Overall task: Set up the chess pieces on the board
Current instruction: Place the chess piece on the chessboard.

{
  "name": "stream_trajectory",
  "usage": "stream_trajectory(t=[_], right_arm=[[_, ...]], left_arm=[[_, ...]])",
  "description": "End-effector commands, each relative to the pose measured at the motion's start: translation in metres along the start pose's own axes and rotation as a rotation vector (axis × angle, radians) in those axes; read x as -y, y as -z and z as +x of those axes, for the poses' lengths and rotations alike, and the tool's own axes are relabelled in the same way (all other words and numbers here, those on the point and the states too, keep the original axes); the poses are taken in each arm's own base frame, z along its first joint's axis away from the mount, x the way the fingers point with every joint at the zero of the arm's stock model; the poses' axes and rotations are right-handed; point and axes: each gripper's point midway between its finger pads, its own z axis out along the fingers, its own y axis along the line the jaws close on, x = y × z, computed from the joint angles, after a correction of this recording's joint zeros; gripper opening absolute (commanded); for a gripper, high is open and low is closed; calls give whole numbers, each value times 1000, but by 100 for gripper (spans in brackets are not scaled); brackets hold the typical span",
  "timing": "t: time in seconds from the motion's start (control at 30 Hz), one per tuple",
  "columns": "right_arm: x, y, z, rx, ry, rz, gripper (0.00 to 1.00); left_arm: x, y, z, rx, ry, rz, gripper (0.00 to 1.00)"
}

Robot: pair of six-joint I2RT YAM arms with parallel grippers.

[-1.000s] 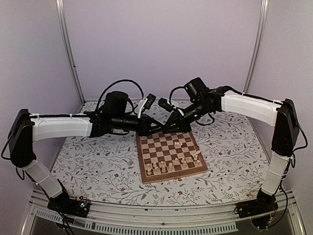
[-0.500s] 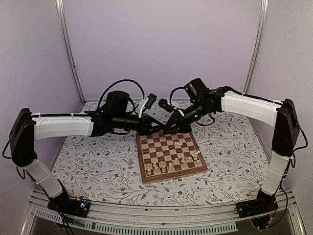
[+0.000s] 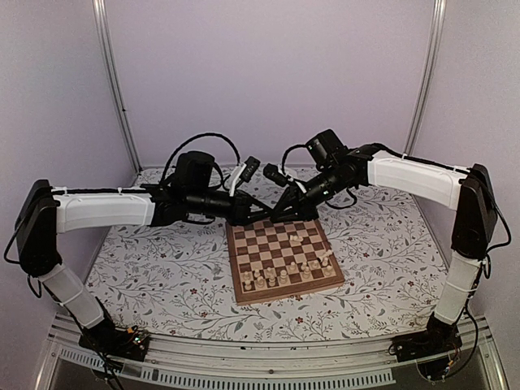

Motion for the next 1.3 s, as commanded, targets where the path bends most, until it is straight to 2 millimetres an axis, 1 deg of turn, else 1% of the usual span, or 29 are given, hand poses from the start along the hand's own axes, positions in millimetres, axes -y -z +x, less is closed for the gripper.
stream_trajectory(t=[0.0, 0.23, 0.4, 0.47, 0.53, 0.57, 0.63, 0.7, 0.87, 0.93, 1.0, 1.07, 1.17, 1.23, 1.27], right_arm=[[-9, 13, -17, 42, 30, 6, 9], [-9, 12, -16, 43, 28, 4, 9], [-9, 11, -15, 40, 25, 1, 11], [-8, 11, -13, 33, 24, 8, 17], [-8, 14, -9, 20, 28, 18, 29], [-9, 17, -5, 18, 30, 13, 35], [-14, 30, 0, 17, 63, 29, 43], [-11, 43, 13, -5, 59, 52, 46], [6, 80, 53, -20, -8, 124, 50], [14, 96, 66, -20, -21, 188, 50], [26, 108, 81, -23, -51, 273, 50], [40, 120, 88, -13, -77, 355, 50], [54, 130, 103, 2, -131, 421, 50], [61, 132, 111, 15, -163, 441, 50], [63, 131, 116, 17, -176, 444, 50]], left_arm=[[1, 5, 7, -25, 14, 9, 23], [-1, 4, 12, -35, 26, 5, 20], [-2, 3, 10, -34, 22, 5, 11], [-3, 3, 9, -39, 14, -4, 9], [-5, 2, 8, -58, 0, -16, 8], [-6, 1, 7, -76, -6, -24, 8], [-7, 0, 10, -113, -18, -33, 8], [-10, -1, 15, -158, -27, -51, 7], [-21, -6, 24, -276, -65, -118, 6], [-21, -11, 30, -336, -80, -136, 6], [-25, -19, 43, -413, -92, -150, 6], [-29, -24, 54, -490, -86, -172, 6], [-33, -32, 68, -594, -122, -210, 5], [-31, -37, 74, -639, -151, -231, 5], [-28, -41, 74, -652, -161, -235, 5]])
